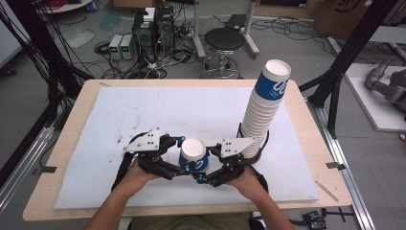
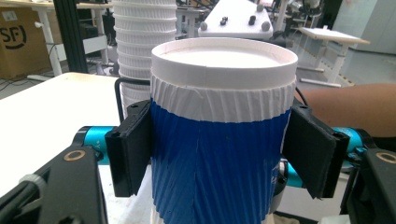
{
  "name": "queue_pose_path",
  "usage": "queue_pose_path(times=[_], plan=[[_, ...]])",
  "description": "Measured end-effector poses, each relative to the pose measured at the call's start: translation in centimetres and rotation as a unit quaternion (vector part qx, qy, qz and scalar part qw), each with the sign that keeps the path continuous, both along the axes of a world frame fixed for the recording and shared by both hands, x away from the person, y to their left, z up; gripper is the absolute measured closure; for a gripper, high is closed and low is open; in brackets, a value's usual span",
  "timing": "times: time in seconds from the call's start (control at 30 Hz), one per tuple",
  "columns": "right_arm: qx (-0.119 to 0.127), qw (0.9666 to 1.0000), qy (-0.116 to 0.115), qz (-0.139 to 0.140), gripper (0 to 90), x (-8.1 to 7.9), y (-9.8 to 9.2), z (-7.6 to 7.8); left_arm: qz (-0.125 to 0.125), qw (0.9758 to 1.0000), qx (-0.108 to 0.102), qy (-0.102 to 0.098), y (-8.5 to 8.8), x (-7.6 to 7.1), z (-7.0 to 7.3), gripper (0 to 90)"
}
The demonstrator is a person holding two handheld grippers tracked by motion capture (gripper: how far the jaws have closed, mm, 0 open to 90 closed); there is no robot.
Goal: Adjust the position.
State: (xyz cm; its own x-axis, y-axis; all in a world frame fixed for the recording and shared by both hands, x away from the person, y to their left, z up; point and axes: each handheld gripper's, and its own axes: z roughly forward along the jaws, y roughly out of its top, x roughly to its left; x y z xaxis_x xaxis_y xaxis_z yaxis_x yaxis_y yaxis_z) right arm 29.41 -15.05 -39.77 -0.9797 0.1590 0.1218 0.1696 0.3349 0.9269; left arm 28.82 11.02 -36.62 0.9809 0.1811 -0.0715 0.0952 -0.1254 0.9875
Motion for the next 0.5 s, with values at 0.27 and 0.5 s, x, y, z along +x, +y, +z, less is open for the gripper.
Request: queue_pose_path(times=[0.27, 0.5], plan=[[-0.028, 0.9996, -0.005, -0.001, 28.6, 0.0, -0.2, 0.1, 0.016, 0.9995, 0.024, 0.014, -0.1, 0.0, -0.2, 19.2], [-0.055, 0.9984, -0.009, -0.006, 28.8, -0.1, -0.9, 1.1, 0.0, 0.9991, 0.026, 0.034, 1.1, 0.2, 0.3, 16.1]])
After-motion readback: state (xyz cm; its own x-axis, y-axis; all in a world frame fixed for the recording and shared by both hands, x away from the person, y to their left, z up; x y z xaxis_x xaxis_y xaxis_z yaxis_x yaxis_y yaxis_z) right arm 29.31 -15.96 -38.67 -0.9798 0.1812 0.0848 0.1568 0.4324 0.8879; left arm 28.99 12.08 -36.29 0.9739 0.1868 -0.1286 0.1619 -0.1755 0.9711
